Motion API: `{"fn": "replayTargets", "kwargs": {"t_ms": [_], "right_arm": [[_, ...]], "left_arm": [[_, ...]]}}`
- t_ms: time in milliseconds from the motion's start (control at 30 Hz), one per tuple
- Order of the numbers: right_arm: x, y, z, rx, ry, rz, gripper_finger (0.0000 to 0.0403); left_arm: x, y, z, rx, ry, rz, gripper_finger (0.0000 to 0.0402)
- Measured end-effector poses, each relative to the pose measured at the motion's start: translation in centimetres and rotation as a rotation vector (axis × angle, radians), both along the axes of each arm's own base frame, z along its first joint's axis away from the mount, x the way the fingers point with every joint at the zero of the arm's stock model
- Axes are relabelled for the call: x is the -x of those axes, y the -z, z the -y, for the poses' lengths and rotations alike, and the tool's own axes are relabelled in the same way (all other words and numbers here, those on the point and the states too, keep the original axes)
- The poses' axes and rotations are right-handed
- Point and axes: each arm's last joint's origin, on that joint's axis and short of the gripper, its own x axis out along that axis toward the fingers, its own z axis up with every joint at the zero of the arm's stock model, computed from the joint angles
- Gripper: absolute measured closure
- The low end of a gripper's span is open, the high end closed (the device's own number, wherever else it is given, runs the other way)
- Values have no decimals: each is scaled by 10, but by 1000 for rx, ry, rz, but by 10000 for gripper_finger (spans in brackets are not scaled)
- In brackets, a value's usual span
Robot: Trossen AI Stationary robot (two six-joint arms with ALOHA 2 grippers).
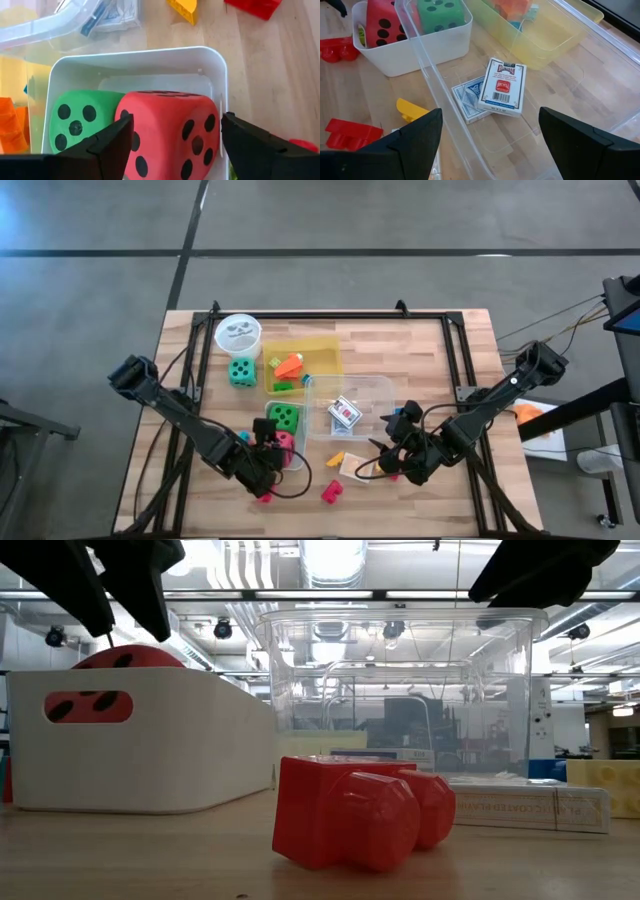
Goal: Pick & Place Toys
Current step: Put the red dice into the white bin
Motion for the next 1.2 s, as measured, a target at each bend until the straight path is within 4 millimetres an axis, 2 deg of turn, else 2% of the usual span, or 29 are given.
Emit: {"fn": "replayTargets", "kwargs": {"t_ms": [133,367,533,800,1200], "right_arm": [[0,0,0,-1,0,1,78],[0,0,0,-2,0,2,78],[0,0,0,-3,0,4,78],[0,0,0,-4,0,6,78],[-1,0,0,-5,0,7,78]], "left_arm": [[-1,-5,1,15,1,-6,158],[-3,-20,2,32,-20,7,300],[-2,-18,1,24,-22,-4,386],[2,-7,-4,-17,-36,-29,401],[2,-7,-7,-68,-64,-7,401]]}}
